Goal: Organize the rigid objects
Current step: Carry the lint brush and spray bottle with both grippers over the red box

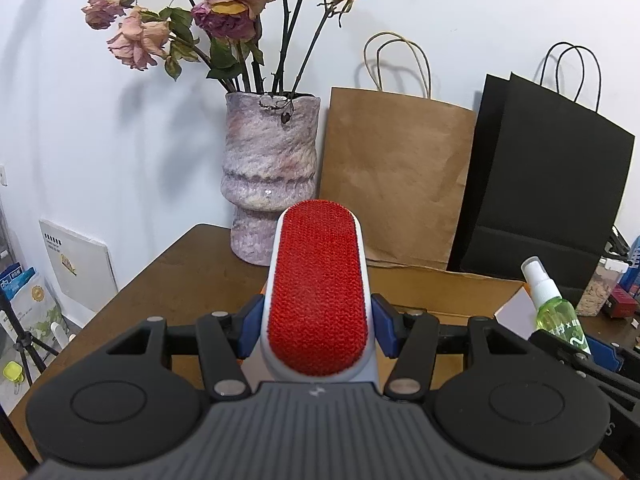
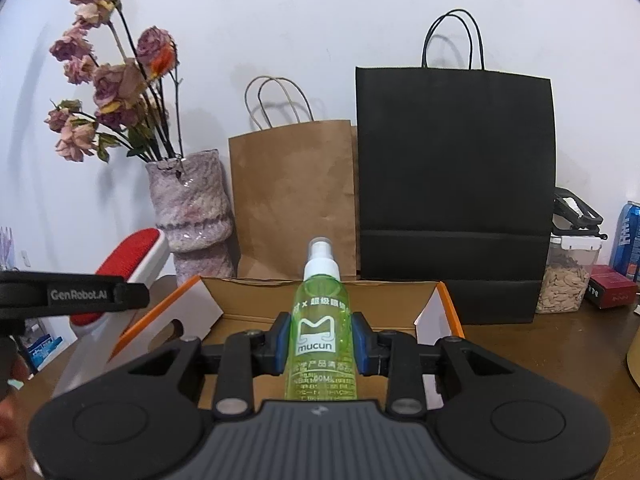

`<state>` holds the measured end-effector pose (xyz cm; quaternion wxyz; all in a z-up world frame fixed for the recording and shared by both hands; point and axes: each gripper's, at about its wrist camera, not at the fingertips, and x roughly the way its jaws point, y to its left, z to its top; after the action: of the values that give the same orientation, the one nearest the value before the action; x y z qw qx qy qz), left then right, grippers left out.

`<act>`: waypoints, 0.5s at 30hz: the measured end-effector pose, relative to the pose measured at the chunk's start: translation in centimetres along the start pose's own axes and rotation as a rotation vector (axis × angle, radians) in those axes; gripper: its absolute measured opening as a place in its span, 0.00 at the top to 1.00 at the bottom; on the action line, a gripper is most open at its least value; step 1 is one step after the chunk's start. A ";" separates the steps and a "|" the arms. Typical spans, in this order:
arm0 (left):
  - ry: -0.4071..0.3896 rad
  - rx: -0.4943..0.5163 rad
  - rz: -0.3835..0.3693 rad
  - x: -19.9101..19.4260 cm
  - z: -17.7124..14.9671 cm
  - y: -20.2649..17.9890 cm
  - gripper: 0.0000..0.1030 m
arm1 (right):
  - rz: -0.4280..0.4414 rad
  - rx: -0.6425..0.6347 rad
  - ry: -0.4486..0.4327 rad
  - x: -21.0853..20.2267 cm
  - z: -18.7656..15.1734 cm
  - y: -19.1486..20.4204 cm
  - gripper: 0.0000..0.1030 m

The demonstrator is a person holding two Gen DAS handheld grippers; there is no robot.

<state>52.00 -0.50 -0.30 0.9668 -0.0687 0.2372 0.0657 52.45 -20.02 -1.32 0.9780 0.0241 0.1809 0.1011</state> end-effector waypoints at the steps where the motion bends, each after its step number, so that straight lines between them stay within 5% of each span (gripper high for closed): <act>1: 0.002 0.000 0.001 0.3 0.1 0.0 0.45 | 0.000 -0.002 0.006 0.4 0.1 -0.1 0.71; 15: 0.055 0.028 0.018 5.1 0.6 -0.4 0.45 | -0.014 -0.020 0.071 4.6 -0.1 -0.5 0.71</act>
<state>56.79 -0.35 -2.15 0.9601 -0.0551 0.2654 0.0692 56.74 -19.58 -3.09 0.9718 0.0094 0.2147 0.0967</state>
